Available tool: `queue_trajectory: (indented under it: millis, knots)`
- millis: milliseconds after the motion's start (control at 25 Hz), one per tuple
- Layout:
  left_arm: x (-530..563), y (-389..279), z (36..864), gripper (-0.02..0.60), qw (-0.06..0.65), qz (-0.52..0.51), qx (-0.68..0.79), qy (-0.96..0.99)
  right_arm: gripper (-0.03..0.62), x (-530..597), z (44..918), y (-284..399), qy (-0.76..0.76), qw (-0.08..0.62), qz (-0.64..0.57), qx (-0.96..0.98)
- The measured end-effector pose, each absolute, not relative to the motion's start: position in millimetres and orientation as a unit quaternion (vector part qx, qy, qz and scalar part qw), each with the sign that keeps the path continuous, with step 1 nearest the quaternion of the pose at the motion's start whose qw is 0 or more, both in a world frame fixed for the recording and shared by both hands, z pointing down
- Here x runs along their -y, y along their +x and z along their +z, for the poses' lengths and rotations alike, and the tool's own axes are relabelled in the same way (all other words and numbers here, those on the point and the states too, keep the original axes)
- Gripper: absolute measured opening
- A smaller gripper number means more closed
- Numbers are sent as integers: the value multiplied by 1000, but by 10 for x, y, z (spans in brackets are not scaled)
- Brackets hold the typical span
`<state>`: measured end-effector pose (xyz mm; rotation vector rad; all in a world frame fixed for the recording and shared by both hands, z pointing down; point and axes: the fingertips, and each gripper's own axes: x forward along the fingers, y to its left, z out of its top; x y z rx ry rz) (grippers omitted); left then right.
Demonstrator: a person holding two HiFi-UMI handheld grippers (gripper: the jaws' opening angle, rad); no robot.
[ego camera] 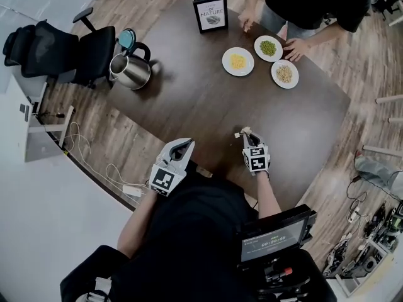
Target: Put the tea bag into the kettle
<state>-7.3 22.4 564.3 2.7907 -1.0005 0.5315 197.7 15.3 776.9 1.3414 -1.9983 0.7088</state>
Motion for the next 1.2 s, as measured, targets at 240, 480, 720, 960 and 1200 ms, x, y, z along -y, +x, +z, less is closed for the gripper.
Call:
queue_trajectory:
  millis: [240, 480, 720, 960, 1200]
  knots:
    - [-133, 53, 5622, 3, 53, 172, 299, 937, 38, -109, 7511, 2043, 537, 291, 257, 749]
    - [-40, 119, 5616, 3, 50, 160, 281, 945, 38, -64, 7229, 2048, 554, 276, 237, 749]
    - [50, 97, 5582, 3, 46, 150, 267, 951, 38, -28, 7008, 1999, 571, 243, 240, 746]
    - [167, -7, 5539, 3, 46, 136, 271, 952, 38, 45, 6832, 1846, 571, 237, 226, 753]
    - [279, -171, 5517, 3, 48, 130, 276, 951, 38, 214, 6652, 1597, 561, 239, 202, 767]
